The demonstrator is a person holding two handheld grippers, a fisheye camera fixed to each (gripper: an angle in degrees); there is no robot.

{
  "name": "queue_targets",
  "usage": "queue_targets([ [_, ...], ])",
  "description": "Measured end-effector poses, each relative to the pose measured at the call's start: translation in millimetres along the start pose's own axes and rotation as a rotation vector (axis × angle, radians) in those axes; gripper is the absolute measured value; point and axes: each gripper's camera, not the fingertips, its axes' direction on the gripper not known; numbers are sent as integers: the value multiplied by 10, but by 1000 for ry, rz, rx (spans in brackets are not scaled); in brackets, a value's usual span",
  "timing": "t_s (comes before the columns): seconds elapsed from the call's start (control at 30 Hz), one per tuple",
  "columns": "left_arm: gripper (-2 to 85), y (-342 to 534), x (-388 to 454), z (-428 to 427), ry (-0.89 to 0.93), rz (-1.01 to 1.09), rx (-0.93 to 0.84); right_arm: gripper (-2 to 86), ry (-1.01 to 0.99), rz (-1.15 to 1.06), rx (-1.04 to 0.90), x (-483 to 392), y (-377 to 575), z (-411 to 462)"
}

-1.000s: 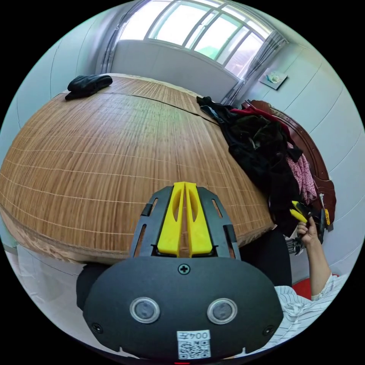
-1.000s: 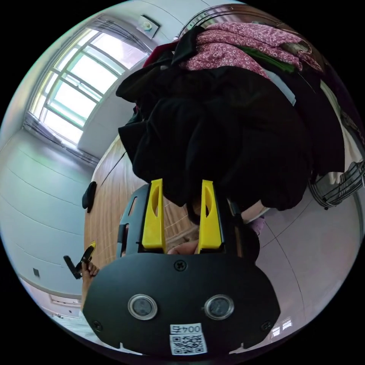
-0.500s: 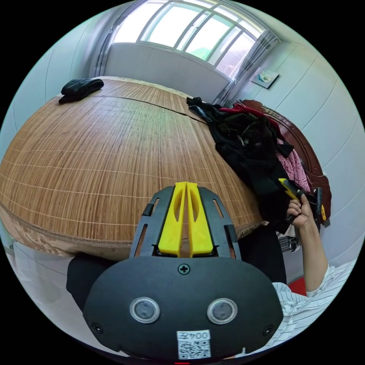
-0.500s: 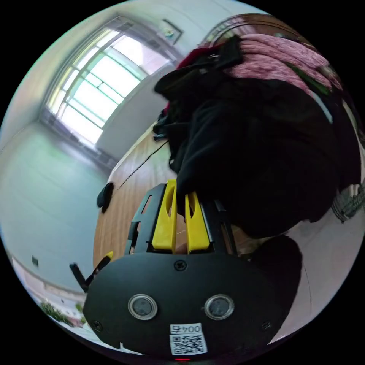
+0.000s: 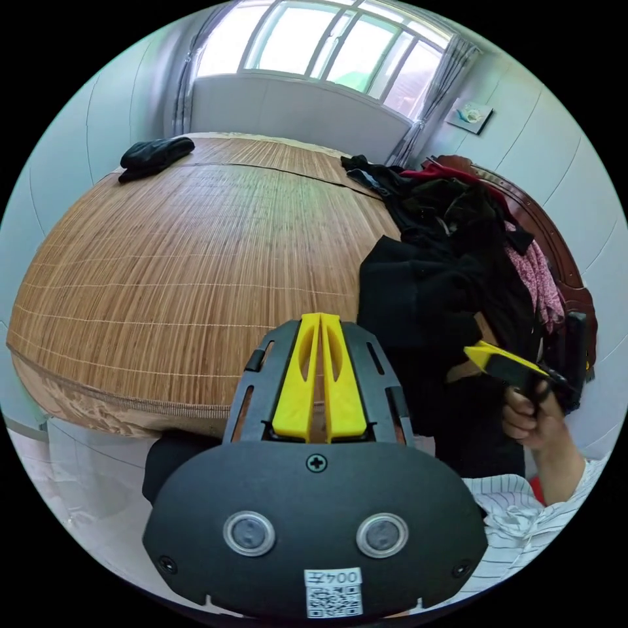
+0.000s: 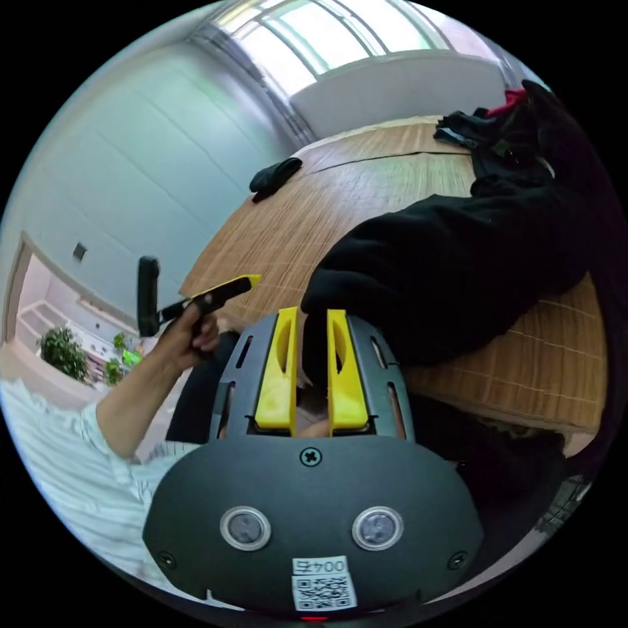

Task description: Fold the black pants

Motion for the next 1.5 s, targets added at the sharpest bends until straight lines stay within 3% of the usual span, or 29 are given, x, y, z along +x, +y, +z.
queue_targets([
  [0.23,7,62,115,785,-89,82,-176,128,147,-206,36,-499,-264,-472],
  [0.6,8,70,83,1187,-140,139,-165,161,487,-685,-373,-1777,-821,1089],
  [0.67,8,7,-19,1257,-91,91,-182,131,679,-744,-447,-1660,-711,1306],
  [0.73,8,-38,-75,1305,-73,86,-195,83,671,-756,-394,-1577,-675,1098],
  [0.8,9,-76,-124,1348,-57,81,-205,45,581,-636,-291,-1423,-734,622],
  [0.87,9,-123,-180,1405,-42,68,-215,37,425,-378,-98,-962,-743,-269],
  [0.97,10,-166,-223,1471,-39,59,-214,36,359,-51,115,-91,-416,-1343],
  [1.1,10,-196,-262,1542,-42,53,-194,40,296,230,157,989,195,-1940],
  [1.17,10,-234,-275,1589,-50,48,-189,49,141,377,190,1495,560,-2067],
  [1.27,9,-303,-292,1647,-56,47,-200,76,-93,435,338,1745,902,-2194],
  [1.33,9,-356,-303,1685,-55,55,-210,110,-153,428,332,1786,935,-2180],
  [1.5,7,-518,-338,1788,-34,72,-249,163,-60,285,219,1497,521,-2198],
])
